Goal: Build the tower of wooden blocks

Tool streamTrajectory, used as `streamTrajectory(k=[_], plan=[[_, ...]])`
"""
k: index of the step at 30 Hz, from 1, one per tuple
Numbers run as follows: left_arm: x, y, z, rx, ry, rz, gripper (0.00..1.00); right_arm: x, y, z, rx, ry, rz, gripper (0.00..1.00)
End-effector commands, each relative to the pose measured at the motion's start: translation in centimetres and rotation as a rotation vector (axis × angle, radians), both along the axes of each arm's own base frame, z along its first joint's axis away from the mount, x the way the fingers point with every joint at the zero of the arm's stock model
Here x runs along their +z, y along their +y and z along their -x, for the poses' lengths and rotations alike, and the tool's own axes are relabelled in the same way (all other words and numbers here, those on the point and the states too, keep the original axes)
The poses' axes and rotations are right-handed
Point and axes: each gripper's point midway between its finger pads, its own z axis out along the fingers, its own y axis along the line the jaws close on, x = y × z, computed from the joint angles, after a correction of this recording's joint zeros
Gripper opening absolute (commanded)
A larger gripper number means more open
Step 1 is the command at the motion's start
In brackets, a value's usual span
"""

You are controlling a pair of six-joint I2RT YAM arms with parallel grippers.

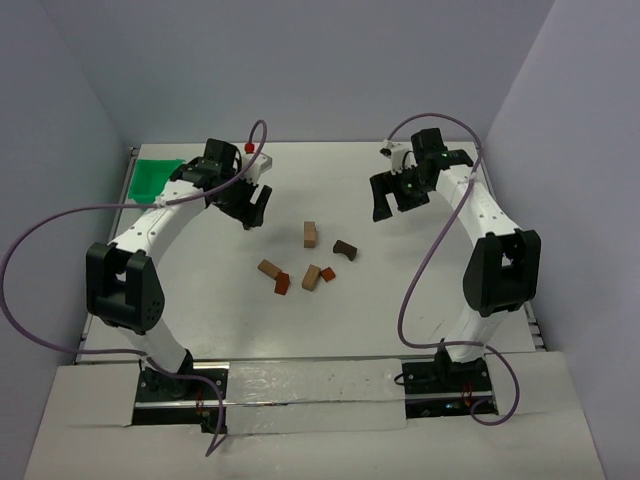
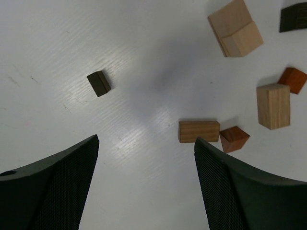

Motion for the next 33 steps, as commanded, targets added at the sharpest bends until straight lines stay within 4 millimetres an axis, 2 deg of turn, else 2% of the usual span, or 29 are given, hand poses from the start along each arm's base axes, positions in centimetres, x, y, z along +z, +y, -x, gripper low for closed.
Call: streamTrajectory(k=[1,5,8,12,20,23,27,33], plan=[[0.3,0.2,-2.6,0.157,-0.073,0.012,0.83,1.7,1.1,-1.6,-0.002,-0.092,0.021,1.0],[-1.0,0.8,-1.5,0.17,-0.063,0.001,0.79,0.8,2.5,-0.3,0.051,-0.093,0.048,1.0],[-0.8,1.0,-0.5,0.154,-0.079,0.005,0.78,0.2,3.5,0.6,0.083,-0.09,0.056,1.0],[-1.6,1.2,1.1,0.125,-0.049,0.003,0.73,-0.3,4.7,1.0,0.113,-0.084,0.054,0.99],[-2.4,1.2,4.2,0.07,-0.001,0.026,0.73,-1.7,7.6,1.0,0.179,-0.101,0.098,0.94],[-2.9,1.4,4.8,0.076,0.023,0.02,0.73,-2.3,8.2,0.6,0.187,-0.119,0.136,0.91],[-3.2,1.5,5.3,0.076,0.032,0.016,0.73,-3.8,9.1,0.7,0.23,-0.102,0.19,0.83],[-3.3,1.7,5.6,0.075,0.039,0.015,0.73,-6.1,9.5,1.1,0.275,-0.064,0.25,0.76]])
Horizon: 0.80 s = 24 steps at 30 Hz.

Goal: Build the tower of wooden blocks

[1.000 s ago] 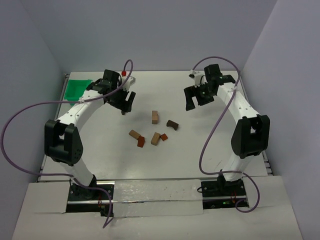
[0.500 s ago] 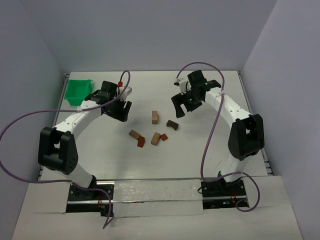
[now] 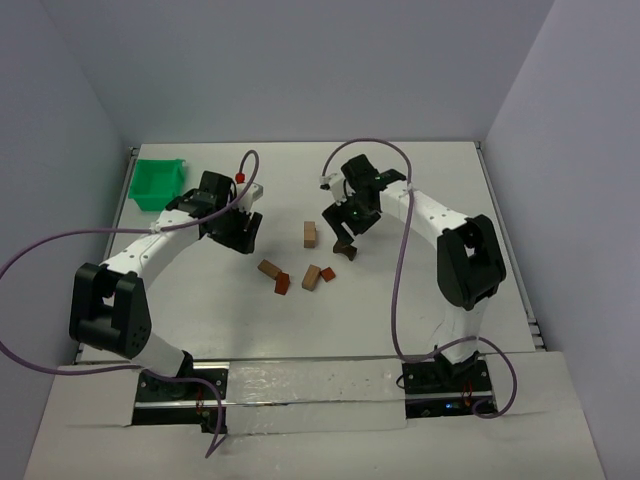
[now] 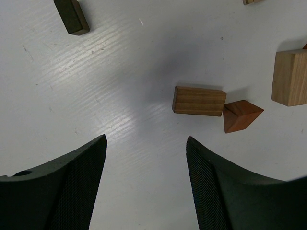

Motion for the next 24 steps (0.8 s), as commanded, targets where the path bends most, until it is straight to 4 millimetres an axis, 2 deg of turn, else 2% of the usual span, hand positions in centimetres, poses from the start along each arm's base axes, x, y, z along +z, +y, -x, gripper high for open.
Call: streamTrajectory(k=[1,10,24], plan=[[1.3,-0.6,0.1,-0.021,-0.035,0.033,0.73,0.0,0.5,-1.1,0.027,-0.046,0.036,0.76],[1.0,-0.7,-0.2,-0.018,-0.026,0.035,0.74,-2.2,0.8,-1.0,0.068,-0.004,0.077,0.68],[0.8,-0.4,-0.7,0.002,-0.025,0.029,0.74,-3.8,1.5,-0.9,0.112,0.023,0.113,0.62]])
